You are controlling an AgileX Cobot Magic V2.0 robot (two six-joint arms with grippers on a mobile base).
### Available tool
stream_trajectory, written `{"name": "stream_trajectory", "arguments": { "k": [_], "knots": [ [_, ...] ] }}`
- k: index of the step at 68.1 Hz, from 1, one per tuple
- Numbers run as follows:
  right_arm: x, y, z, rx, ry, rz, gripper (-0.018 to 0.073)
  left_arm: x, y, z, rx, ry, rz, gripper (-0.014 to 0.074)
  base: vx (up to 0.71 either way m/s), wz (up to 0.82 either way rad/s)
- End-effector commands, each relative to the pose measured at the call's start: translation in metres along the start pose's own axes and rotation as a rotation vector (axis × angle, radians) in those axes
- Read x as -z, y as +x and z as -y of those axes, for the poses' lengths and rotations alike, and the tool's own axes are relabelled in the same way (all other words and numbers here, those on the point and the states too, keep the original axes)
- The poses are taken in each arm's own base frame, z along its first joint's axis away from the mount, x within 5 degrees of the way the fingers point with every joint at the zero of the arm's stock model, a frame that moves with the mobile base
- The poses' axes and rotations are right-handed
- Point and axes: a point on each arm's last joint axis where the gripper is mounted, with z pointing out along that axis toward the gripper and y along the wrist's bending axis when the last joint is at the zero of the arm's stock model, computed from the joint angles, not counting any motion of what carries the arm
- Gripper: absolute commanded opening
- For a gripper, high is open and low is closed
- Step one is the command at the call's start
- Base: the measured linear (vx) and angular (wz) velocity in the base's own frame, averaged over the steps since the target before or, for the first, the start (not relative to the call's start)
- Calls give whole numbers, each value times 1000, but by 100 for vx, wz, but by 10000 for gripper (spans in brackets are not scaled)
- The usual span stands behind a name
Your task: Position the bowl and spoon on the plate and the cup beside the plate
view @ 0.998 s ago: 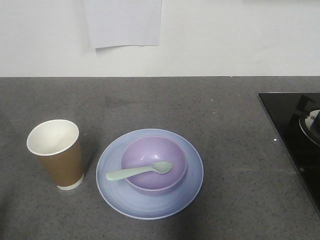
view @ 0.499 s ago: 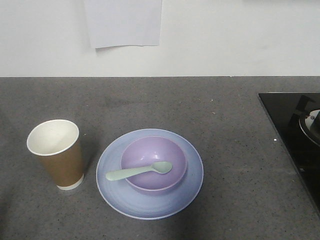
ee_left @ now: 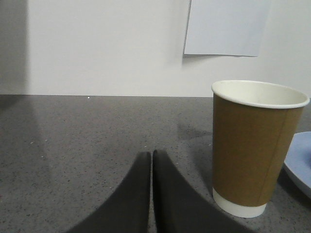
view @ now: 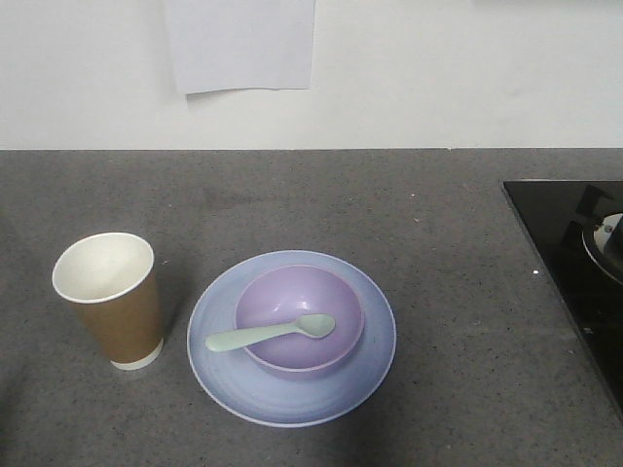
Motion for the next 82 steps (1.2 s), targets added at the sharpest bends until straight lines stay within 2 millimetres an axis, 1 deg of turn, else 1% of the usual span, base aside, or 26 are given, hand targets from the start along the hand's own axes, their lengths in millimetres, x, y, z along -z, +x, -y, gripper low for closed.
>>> {"name": "stream_trajectory", "arguments": {
  "k": [1,12,30,37,58,67,76,82],
  "knots": [
    [4,-13,2,23,13,94,-10,3,-15,2,12,15,117,-6,0,0],
    [4,-3,0,14,-2,145,-10,3,-15,2,12,15,117,-6,0,0],
    [-1,28,-5,15,-44,338,-10,3,-15,2,12,15,117,-6,0,0],
    [-4,41,-7,26,-53,385,-10,3,-15,2,12,15,117,-6,0,0],
    [-11,80,1,-58,90,488,-10,3,-15,2,12,15,117,-6,0,0],
    [-13,97,1,-85,111,538,-10,3,-15,2,12,15,117,-6,0,0],
    [-15,110,0,-91,114,604,-10,3,-15,2,12,15,117,-6,0,0],
    [-22,119,0,-104,113,622,-10,3,-15,2,12,15,117,-6,0,0]
  ]
}}
